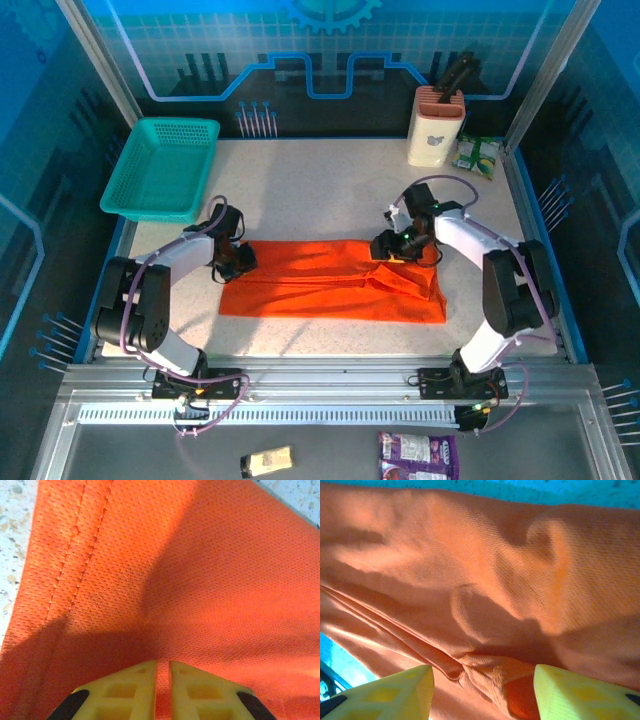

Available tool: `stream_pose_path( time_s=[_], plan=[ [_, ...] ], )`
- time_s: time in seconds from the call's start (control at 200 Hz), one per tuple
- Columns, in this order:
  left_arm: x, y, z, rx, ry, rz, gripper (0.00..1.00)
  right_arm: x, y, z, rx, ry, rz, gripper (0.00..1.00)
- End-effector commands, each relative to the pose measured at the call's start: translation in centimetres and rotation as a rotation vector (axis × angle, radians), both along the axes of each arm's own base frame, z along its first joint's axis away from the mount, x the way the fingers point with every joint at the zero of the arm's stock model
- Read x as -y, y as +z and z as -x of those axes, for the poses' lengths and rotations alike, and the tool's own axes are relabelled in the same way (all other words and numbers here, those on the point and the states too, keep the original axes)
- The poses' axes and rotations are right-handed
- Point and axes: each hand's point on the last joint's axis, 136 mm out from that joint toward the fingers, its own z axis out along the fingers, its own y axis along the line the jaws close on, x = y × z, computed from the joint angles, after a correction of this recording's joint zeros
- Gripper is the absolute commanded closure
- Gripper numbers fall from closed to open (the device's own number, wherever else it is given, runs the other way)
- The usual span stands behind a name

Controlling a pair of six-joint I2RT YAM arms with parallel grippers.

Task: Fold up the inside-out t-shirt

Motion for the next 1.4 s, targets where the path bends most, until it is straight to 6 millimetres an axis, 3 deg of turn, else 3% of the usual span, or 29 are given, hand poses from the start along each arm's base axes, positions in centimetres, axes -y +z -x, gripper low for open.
stream_pose_path(
  time_s=[0.0, 0.18, 0.36, 0.445, 0.515, 0.595, 0.75, 0.79, 0.926, 1.056, 1.181, 1.396],
  plan=[
    [0.1, 0.6, 0.1, 0.015, 0.002, 0.010, 0.85, -1.9, -0.1, 0.3, -0.014, 0.076, -0.057, 0.42],
    [0.3, 1.7, -0.1, 0.038, -0.002, 0.018, 0.84, -3.9, 0.0, 4.7, -0.111, 0.145, -0.124, 0.43],
    [1.2, 3.5, -0.7, 0.066, -0.034, 0.018, 0.83, -4.5, 2.1, 9.6, -0.142, 0.153, -0.114, 0.44],
    [2.3, 4.4, -1.1, 0.076, -0.059, 0.026, 0.82, -4.4, 3.0, 10.9, -0.161, 0.151, -0.116, 0.45],
    [3.7, 5.1, -1.4, 0.083, -0.093, 0.033, 0.81, -3.5, 3.4, 10.8, -0.141, 0.122, -0.084, 0.45],
    [5.8, 6.0, -1.8, 0.098, -0.147, 0.050, 0.81, -1.3, 3.3, 9.2, -0.098, 0.045, 0.012, 0.46],
    [12.6, 7.6, -1.9, 0.122, -0.297, 0.147, 0.78, 3.7, 2.3, 6.2, -0.038, -0.147, 0.170, 0.49],
    [14.2, 7.7, -1.7, 0.119, -0.317, 0.174, 0.77, 3.7, 2.1, 5.5, -0.021, -0.173, 0.134, 0.49],
    [18.9, 7.4, -1.6, 0.112, -0.365, 0.228, 0.75, 0.6, 1.8, 3.9, -0.002, -0.129, -0.056, 0.49],
    [22.4, 7.0, -1.3, 0.091, -0.424, 0.241, 0.75, 1.6, -0.6, 3.2, -0.051, -0.129, 0.026, 0.48],
    [24.1, 6.7, -0.9, 0.080, -0.452, 0.251, 0.73, 1.6, -1.7, 4.3, -0.088, -0.108, 0.063, 0.48],
    [24.9, 6.2, -0.2, 0.057, -0.463, 0.268, 0.72, -0.8, -1.6, 10.6, -0.172, -0.034, 0.010, 0.47]
  ],
)
